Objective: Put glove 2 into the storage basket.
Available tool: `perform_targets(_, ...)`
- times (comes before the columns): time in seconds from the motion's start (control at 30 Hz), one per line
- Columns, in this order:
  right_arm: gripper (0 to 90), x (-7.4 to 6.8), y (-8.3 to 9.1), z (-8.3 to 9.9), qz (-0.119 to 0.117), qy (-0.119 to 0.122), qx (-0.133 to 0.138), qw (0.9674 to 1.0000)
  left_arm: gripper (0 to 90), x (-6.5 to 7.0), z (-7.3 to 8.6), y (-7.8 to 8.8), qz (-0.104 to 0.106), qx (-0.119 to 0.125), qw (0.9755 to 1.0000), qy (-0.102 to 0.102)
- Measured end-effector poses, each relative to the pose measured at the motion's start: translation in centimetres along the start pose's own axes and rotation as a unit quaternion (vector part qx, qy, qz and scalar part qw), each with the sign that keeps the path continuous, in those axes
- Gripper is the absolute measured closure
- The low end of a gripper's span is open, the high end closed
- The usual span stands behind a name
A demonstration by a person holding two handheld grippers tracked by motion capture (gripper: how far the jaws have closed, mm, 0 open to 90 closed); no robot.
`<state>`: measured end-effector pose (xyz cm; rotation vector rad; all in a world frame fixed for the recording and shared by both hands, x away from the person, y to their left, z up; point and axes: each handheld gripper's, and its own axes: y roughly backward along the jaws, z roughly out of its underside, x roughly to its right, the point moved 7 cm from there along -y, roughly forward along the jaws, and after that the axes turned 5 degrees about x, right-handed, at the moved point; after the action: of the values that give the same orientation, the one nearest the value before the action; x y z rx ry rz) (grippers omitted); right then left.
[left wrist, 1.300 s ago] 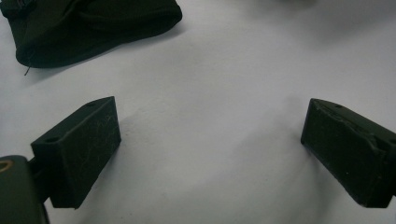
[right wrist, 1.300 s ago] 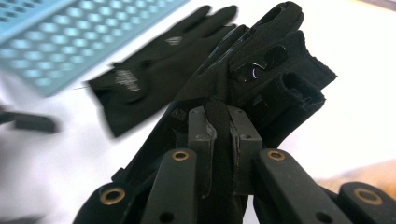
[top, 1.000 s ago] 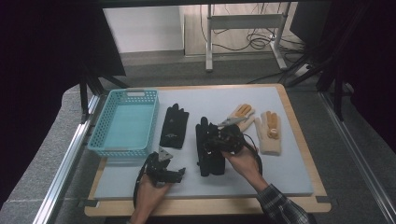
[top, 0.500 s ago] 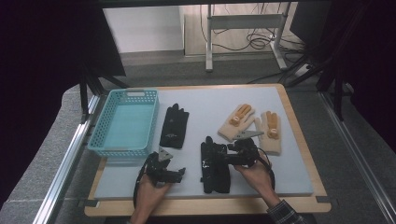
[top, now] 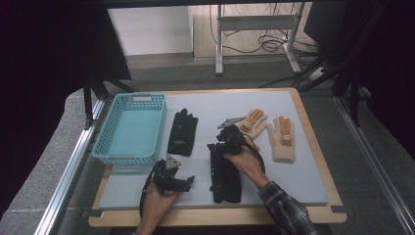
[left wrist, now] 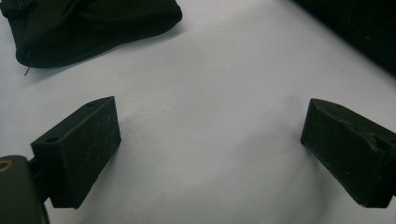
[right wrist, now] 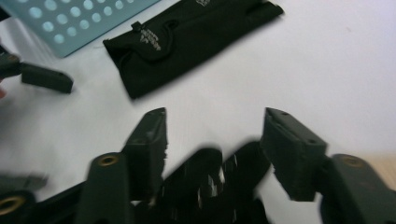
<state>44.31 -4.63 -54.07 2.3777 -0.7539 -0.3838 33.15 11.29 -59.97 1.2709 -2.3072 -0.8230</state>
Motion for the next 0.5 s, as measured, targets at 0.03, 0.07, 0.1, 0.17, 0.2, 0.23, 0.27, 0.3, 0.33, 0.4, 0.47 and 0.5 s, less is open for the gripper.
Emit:
perform_targets(0.03, 44.7, 0.0, 0.0, 0.0, 0.0, 0.0, 0.0, 1.0, 5.0, 0.0, 0.0, 0.0, 0.0, 0.0, 1.0, 0.0)
perform_targets(0.07, 46.7, 0.0, -0.5, -0.4, 0.002, 0.004, -0.002, 1.0, 5.0, 0.0, 0.0, 0.0, 0.0, 0.0, 1.0, 0.0)
perform_targets(0.1, 48.7, 0.0, -1.1, -0.8, 0.003, 0.008, -0.003, 1.0, 5.0, 0.0, 0.0, 0.0, 0.0, 0.0, 1.0, 0.0)
perform_targets(0.17, 51.0, -0.1, -2.2, -1.7, -0.002, 0.009, -0.004, 0.9999, 5.0, 0.0, 0.0, 0.0, 0.0, 0.001, 1.0, 0.0)
perform_targets(0.2, 51.2, -0.1, -2.8, -2.1, -0.004, 0.009, -0.005, 0.9999, 5.0, 0.0, 0.0, 0.0, 0.0, 0.003, 1.0, 0.003)
perform_targets(0.23, 51.2, -0.2, -3.2, -2.4, -0.005, 0.006, -0.004, 1.0, 5.0, 0.0, 0.0, 0.0, 0.0, 0.002, 1.0, 0.002)
perform_targets(0.27, 50.5, -0.3, -4.3, -2.9, -0.009, 0.007, -0.005, 0.9999, 5.0, 0.0, 0.0, 0.0, 0.0, 0.003, 1.0, 0.003)
perform_targets(0.3, 50.5, -0.3, -4.3, -2.9, -0.009, 0.007, -0.005, 0.9999, 5.0, 0.0, 0.0, 0.0, 0.0, 0.001, 1.0, 0.001)
perform_targets(0.33, 48.9, -0.4, -4.7, -3.1, -0.009, 0.007, -0.005, 0.9999, 5.0, 0.0, 0.0, 0.0, 0.0, 0.0, 1.0, 0.0)
perform_targets(0.4, 43.2, -0.4, -6.0, -3.5, -0.005, 0.011, -0.007, 0.9999, 5.0, 0.0, 0.0, 0.0, 0.0, 0.0, 1.0, 0.0)
perform_targets(0.47, 38.3, -0.3, -7.1, -3.8, -0.003, 0.01, -0.009, 0.9999, 5.0, 0.0, 0.0, 0.0, 0.0, 0.002, 1.0, 0.002)
perform_targets(0.5, 36.7, -0.1, -7.8, -3.9, 0.002, 0.009, -0.01, 0.9999, 5.0, 0.0, 0.0, 0.0, 0.0, 0.001, 1.0, 0.001)
